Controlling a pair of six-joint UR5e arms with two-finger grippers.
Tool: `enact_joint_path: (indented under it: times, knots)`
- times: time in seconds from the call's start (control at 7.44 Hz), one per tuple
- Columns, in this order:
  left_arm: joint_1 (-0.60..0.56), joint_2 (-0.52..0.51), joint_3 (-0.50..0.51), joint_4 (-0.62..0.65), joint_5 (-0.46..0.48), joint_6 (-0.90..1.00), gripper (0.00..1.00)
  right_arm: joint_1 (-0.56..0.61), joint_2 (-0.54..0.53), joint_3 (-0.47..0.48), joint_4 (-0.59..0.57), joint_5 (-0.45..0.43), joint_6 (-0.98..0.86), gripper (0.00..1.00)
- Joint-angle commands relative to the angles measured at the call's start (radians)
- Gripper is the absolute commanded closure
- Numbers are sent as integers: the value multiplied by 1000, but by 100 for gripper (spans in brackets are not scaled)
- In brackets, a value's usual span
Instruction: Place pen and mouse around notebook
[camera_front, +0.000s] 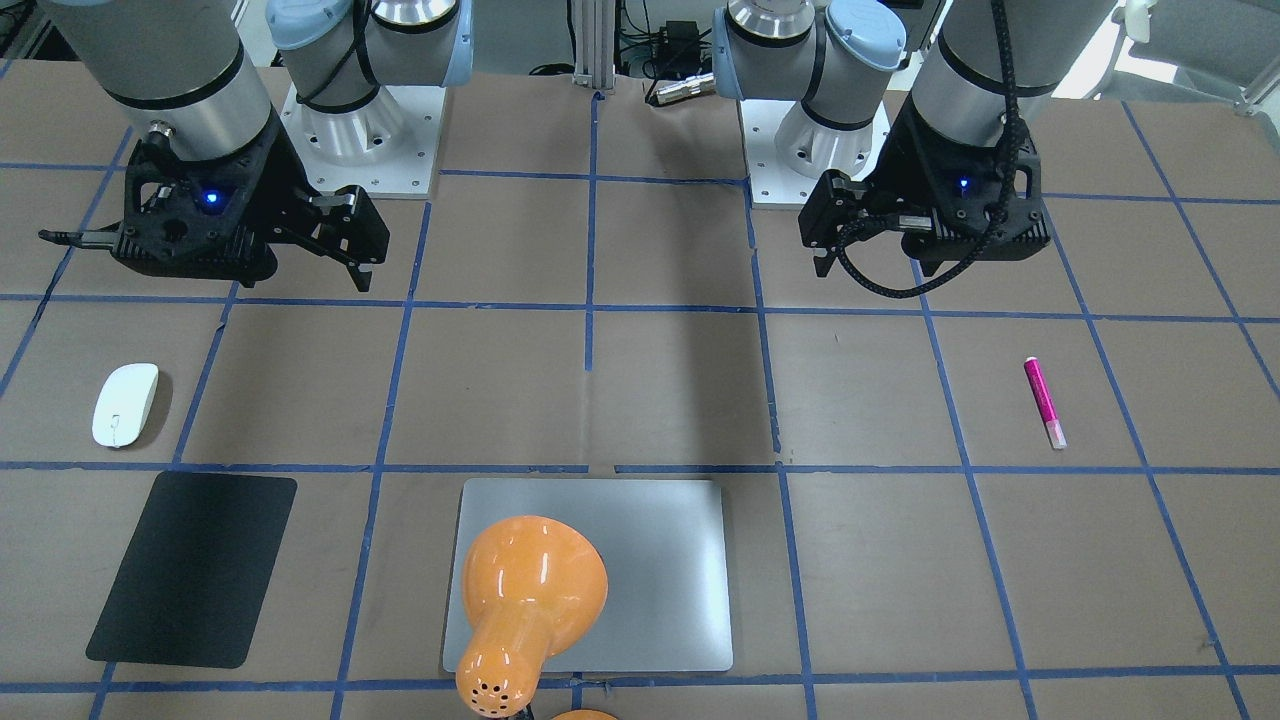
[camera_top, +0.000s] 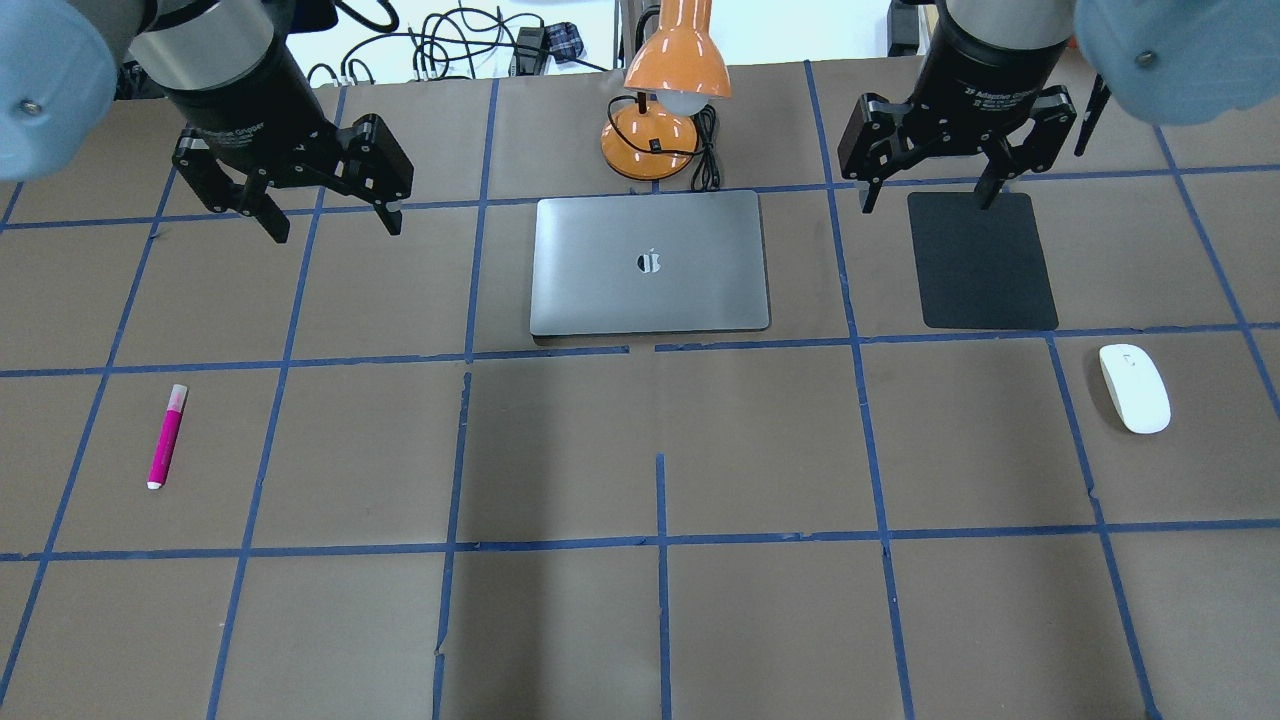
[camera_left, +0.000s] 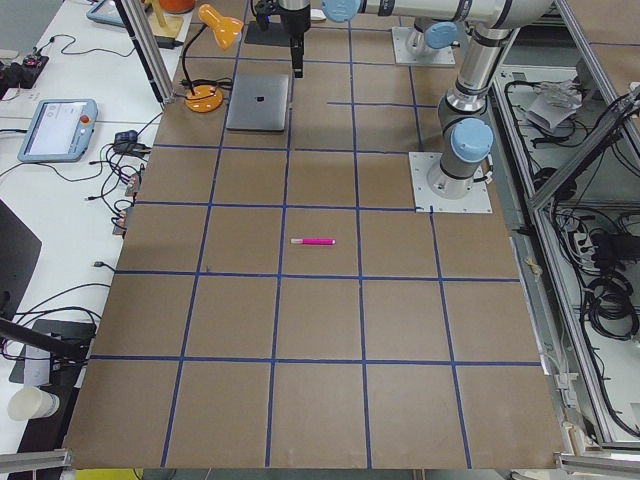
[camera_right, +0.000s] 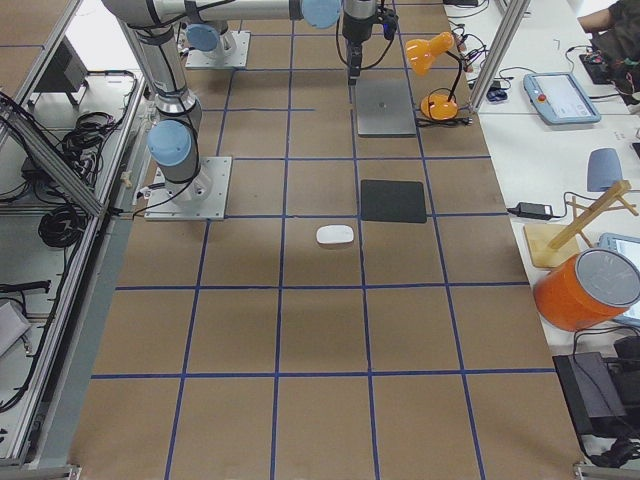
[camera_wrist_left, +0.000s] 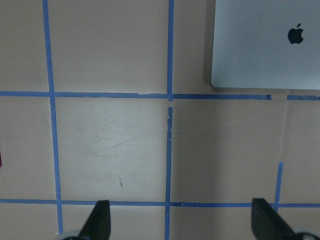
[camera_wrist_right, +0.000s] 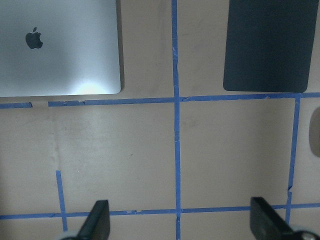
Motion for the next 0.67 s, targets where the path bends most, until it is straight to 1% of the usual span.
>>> enact_joint_path:
  times: [0.0, 0.27, 0.54]
  knots:
    - [0, 0, -2, -1, 1, 0, 0, -2, 1, 2, -1, -4, 0, 0]
    - [2, 7, -5, -1, 1, 1, 0, -8, 1, 3, -2, -4, -5, 0]
    - [14, 36, -8, -7, 7, 17, 0, -20, 2, 5, -6, -7, -20, 0]
